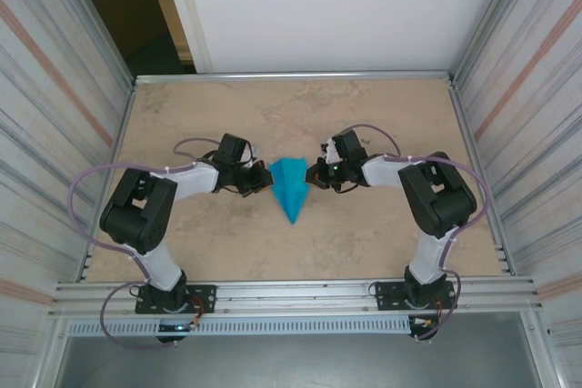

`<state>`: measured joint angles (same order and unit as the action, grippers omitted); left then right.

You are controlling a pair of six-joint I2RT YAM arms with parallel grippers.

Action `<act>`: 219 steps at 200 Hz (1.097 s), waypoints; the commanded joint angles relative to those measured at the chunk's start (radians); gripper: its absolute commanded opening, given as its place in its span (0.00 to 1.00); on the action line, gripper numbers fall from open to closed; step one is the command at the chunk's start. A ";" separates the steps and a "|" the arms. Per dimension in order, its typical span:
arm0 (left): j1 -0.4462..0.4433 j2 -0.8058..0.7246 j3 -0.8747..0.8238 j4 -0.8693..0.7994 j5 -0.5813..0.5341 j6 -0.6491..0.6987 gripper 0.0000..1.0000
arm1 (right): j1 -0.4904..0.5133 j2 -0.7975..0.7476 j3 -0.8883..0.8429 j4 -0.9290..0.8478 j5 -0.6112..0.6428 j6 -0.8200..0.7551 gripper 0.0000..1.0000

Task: Fold a paper plane with a square sheet of paper (pick it up from the middle)
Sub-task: Turn over a paper plane at the center of the table.

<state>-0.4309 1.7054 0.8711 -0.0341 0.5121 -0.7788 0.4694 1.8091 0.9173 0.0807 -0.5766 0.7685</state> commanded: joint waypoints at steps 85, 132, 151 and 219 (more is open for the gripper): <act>0.012 0.007 -0.059 0.108 -0.008 -0.002 0.06 | -0.021 -0.011 -0.041 -0.018 0.077 -0.025 0.06; 0.014 0.037 -0.061 0.135 0.028 -0.004 0.06 | -0.014 -0.020 0.015 -0.121 0.072 -0.067 0.26; 0.014 0.037 -0.060 0.132 0.032 -0.002 0.06 | 0.000 -0.094 0.028 -0.195 0.143 -0.100 0.40; 0.012 0.026 -0.060 0.125 0.032 -0.003 0.06 | 0.197 -0.092 0.102 -0.355 0.297 -0.158 0.49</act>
<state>-0.4198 1.7374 0.8200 0.0811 0.5293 -0.7837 0.6212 1.6844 0.9928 -0.1867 -0.3431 0.6415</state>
